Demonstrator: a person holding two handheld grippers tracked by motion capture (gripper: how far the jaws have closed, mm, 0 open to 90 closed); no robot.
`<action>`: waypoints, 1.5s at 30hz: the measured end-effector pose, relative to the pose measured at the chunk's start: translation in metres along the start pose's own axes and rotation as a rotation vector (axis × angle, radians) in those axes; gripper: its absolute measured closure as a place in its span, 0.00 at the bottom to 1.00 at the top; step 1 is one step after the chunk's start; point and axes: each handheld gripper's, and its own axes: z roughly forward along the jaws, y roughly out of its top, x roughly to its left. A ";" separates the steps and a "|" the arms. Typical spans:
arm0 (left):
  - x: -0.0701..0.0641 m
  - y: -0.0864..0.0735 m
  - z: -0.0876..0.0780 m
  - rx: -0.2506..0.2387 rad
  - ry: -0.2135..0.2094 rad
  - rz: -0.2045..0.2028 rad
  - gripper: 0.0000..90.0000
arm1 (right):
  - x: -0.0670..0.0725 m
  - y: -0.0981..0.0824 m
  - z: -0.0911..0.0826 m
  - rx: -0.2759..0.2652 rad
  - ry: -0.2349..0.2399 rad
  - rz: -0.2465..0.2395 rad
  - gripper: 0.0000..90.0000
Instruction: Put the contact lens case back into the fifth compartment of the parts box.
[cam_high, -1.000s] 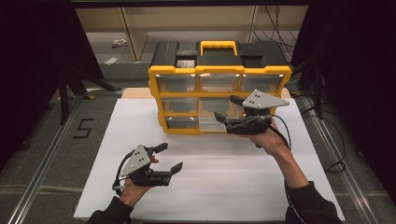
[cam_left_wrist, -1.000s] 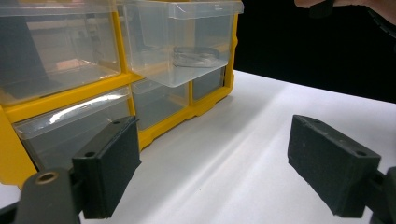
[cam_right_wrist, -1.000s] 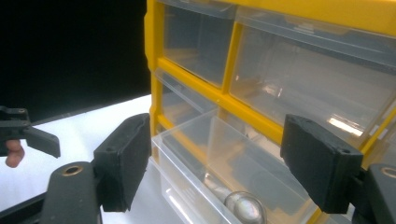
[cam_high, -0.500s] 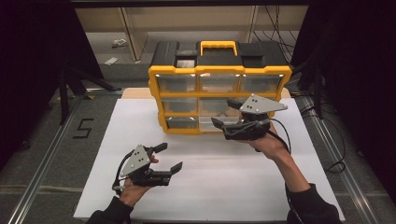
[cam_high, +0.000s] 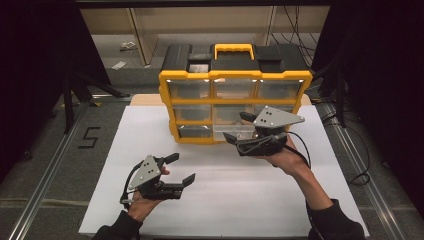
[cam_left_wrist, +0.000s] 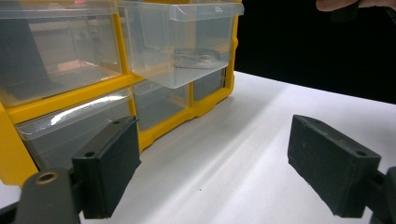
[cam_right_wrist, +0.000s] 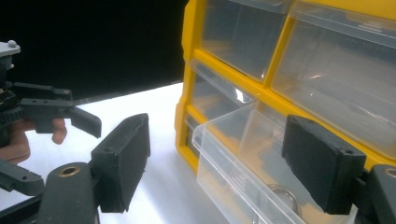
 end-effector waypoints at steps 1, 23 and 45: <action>0.000 0.000 0.000 0.000 0.000 0.000 0.18 | 0.001 0.000 0.000 0.001 0.002 -0.002 0.27; 0.000 0.000 0.000 0.001 -0.001 -0.002 0.18 | 0.014 -0.011 -0.001 0.041 0.051 0.001 0.28; 0.000 0.000 0.000 -0.002 -0.001 -0.003 0.18 | 0.021 -0.027 0.011 0.098 0.080 0.013 0.28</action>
